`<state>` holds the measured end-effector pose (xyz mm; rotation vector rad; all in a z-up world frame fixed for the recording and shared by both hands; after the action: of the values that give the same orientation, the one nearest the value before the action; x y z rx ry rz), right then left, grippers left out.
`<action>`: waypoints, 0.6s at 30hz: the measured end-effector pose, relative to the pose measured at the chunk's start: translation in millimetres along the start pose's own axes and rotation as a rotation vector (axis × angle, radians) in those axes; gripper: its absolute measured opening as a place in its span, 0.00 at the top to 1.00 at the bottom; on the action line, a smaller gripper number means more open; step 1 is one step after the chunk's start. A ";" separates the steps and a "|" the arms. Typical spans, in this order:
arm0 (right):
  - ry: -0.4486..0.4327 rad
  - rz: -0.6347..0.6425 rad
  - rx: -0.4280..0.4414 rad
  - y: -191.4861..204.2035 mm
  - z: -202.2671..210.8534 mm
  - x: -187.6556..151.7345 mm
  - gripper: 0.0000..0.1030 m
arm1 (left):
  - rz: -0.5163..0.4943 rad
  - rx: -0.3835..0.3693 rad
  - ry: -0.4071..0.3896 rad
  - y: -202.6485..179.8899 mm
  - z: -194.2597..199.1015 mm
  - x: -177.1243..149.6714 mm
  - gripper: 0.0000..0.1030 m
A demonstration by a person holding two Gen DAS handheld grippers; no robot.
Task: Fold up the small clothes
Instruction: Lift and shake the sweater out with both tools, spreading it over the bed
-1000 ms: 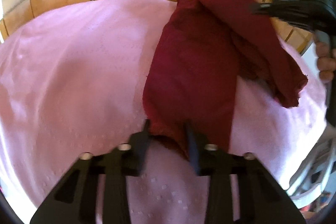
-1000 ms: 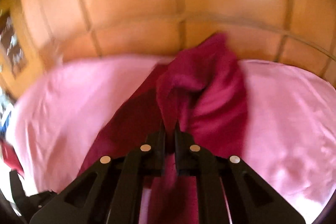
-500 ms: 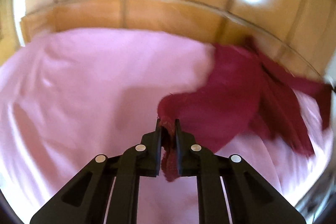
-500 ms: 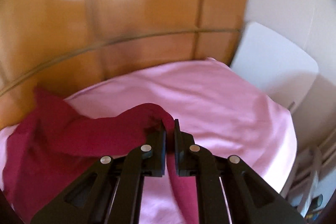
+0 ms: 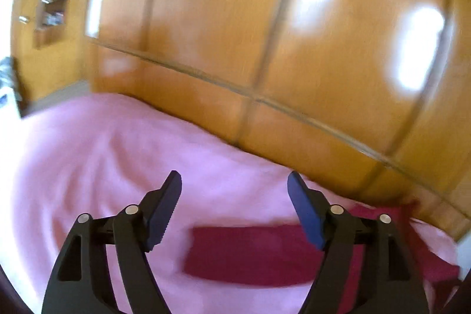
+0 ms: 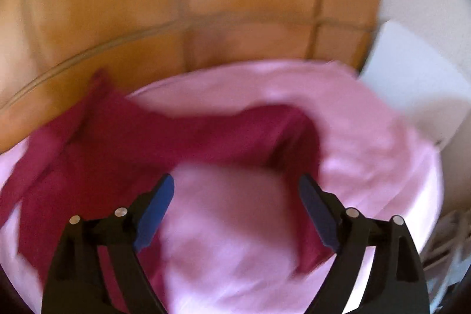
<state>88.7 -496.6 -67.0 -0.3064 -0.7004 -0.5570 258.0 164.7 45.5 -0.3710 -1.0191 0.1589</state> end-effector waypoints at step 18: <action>0.169 0.133 0.274 87.0 24.2 -96.3 0.88 | -0.170 -0.387 0.556 -113.6 -40.8 -220.9 0.92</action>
<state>65.8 -378.8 -121.9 -0.0484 -0.5794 -0.3497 173.4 -16.0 -108.0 -0.6350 -0.5198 -0.2888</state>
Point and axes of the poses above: each gripper's, at about its wrist camera, not at the fingertips, and z roughly against the way its jaws point, y to its left, x to its top, the point moved 5 cm from there along -z, roughly the way its jaws point, and after that the axes turned 12 degrees about -x, right-handed, at the moved point
